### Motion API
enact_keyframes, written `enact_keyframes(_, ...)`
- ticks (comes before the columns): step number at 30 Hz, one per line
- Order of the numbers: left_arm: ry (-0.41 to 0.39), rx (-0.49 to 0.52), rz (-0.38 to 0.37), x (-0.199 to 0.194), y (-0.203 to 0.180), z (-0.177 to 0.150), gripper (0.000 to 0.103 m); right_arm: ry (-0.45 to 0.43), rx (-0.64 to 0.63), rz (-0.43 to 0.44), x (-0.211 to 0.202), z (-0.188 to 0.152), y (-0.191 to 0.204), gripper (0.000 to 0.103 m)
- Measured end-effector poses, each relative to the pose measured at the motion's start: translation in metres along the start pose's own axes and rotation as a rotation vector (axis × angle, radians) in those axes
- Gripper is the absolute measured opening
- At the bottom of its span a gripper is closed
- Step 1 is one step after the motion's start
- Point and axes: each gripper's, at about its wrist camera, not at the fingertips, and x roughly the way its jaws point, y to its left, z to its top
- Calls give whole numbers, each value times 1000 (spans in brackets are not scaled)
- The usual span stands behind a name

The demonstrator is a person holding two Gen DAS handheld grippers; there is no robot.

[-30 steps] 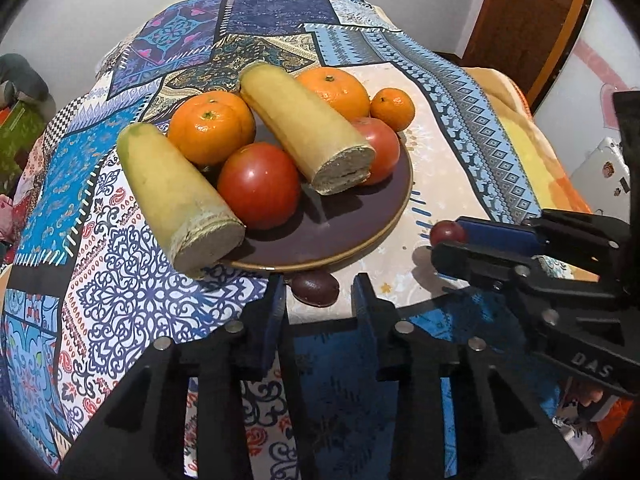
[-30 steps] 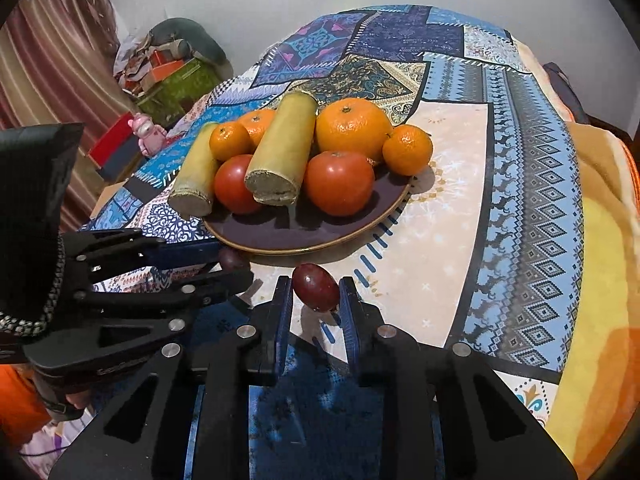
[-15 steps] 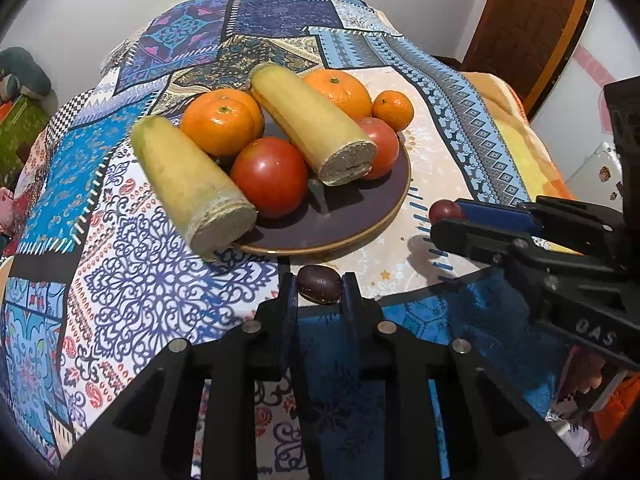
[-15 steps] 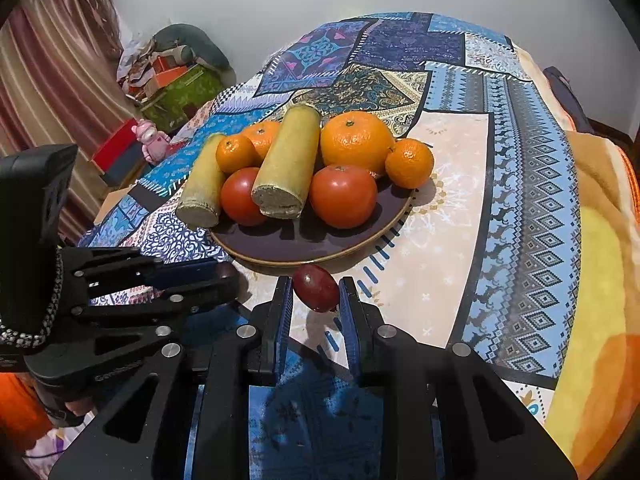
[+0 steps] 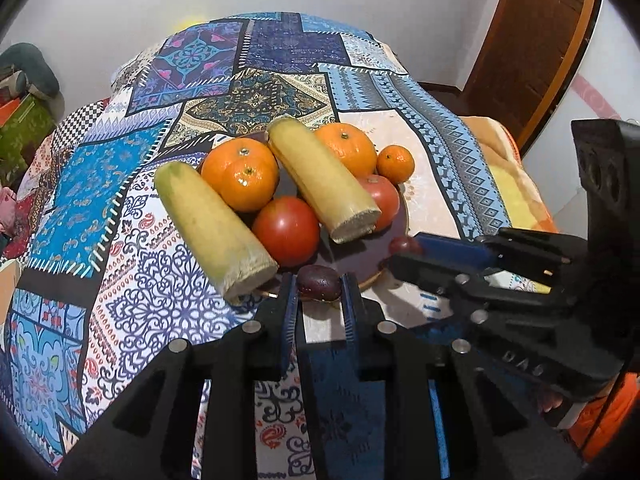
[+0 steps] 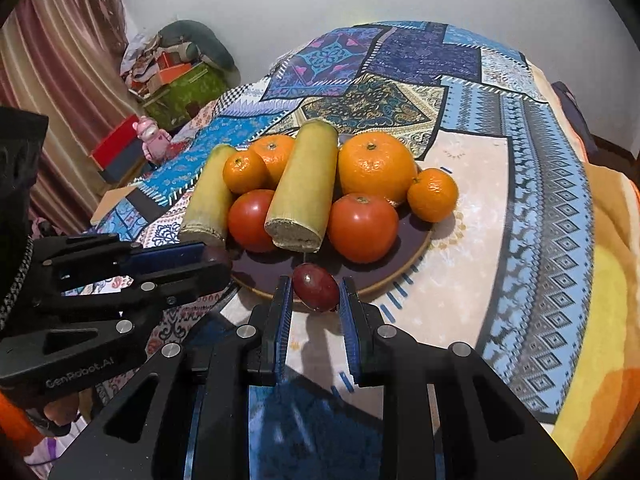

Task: Organize fruits

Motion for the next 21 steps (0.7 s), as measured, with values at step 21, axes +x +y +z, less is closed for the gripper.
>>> enact_keyframes(21, 16, -34, -20, 16, 7, 3, 26, 12, 19, -19, 7, 2, -5, 23)
